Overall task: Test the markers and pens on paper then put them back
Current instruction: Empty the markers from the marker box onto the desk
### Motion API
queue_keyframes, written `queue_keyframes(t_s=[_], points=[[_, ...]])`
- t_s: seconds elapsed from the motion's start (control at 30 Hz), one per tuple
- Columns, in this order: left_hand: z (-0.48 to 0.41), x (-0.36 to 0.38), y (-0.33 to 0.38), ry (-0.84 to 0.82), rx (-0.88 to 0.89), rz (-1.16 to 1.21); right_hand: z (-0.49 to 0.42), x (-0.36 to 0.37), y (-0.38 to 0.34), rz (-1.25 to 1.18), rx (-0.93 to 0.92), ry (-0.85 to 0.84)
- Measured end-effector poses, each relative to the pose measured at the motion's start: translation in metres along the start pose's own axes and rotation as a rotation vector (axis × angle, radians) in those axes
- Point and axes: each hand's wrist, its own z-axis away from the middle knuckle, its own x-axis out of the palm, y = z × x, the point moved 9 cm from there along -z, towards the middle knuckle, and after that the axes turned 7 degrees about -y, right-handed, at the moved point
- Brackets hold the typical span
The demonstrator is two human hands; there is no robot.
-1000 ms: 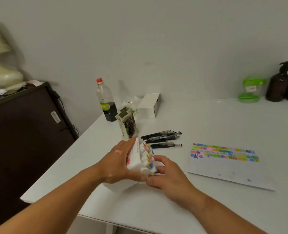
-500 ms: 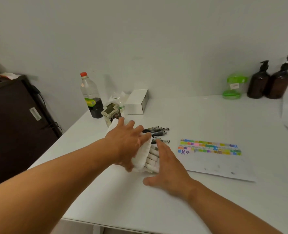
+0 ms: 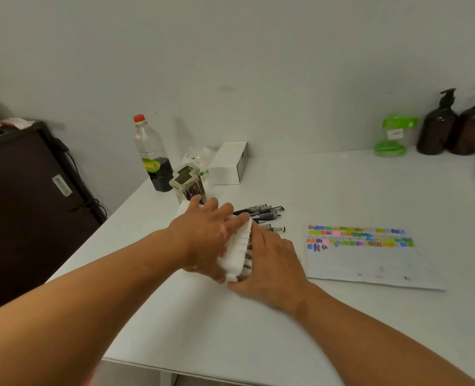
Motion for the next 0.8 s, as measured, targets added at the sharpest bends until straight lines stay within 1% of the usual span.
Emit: queue_keyframes(t_s=[0.07,0.13,0.27,0.4,0.47,0.57,0.7,0.8], points=[[0.002,0.006,-0.009,-0.013,-0.007,0.033,-0.001,-0.001,-0.002,0.108,-0.032,0.012],[0.005,0.011,-0.023,-0.036,-0.022,0.070,-0.003,0.000,0.000,0.186,-0.049,-0.028],[0.013,0.028,-0.056,-0.103,-0.076,0.116,-0.012,0.005,0.013,0.196,-0.021,-0.197],[0.012,0.043,-0.047,-0.103,-0.056,0.172,-0.017,0.022,0.004,0.232,-0.036,-0.332],[0.008,0.047,-0.038,-0.083,-0.040,0.189,-0.022,0.028,-0.003,0.241,-0.039,-0.345],[0.009,0.053,-0.048,-0.072,-0.057,0.224,-0.029,0.025,-0.007,0.262,-0.050,-0.342],[0.028,0.068,-0.090,-0.074,-0.149,0.245,-0.032,0.025,-0.002,0.302,-0.027,-0.389],[0.045,0.079,-0.116,-0.040,-0.229,0.342,-0.035,0.027,0.000,0.309,-0.031,-0.423]])
